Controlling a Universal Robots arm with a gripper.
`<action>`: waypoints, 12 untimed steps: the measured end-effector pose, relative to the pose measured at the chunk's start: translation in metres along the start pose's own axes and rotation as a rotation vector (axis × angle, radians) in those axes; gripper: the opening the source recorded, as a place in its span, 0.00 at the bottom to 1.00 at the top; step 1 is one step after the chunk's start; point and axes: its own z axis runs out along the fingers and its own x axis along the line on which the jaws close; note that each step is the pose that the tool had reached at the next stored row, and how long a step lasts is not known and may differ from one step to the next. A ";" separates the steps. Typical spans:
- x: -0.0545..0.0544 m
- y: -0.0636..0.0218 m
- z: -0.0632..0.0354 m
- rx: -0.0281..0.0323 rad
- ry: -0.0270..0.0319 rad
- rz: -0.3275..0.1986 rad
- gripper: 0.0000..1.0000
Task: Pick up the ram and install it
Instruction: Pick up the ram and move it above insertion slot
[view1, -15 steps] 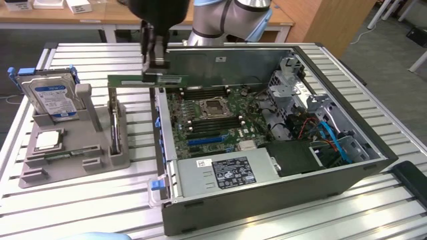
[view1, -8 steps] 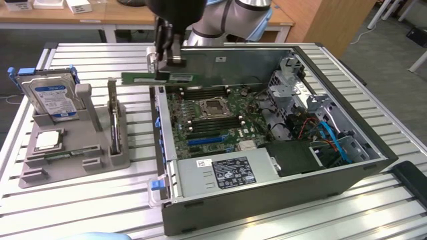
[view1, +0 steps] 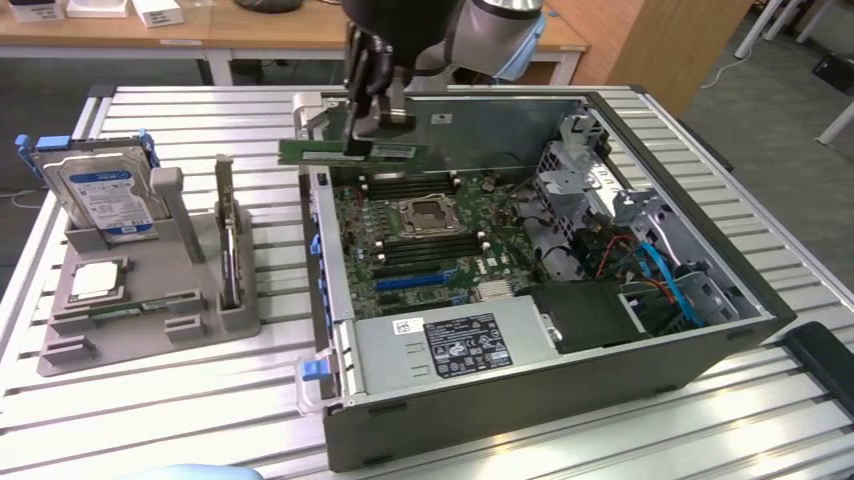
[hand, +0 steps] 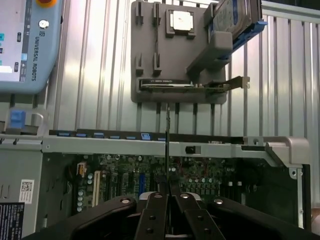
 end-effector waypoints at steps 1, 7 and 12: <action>0.000 -0.0037 -0.0007 -0.0013 -0.0010 0.000 0.12; 0.001 -0.0258 -0.0051 -0.0068 -0.0070 -0.002 0.12; 0.001 -0.0387 -0.0079 -0.0075 -0.0102 -0.006 0.12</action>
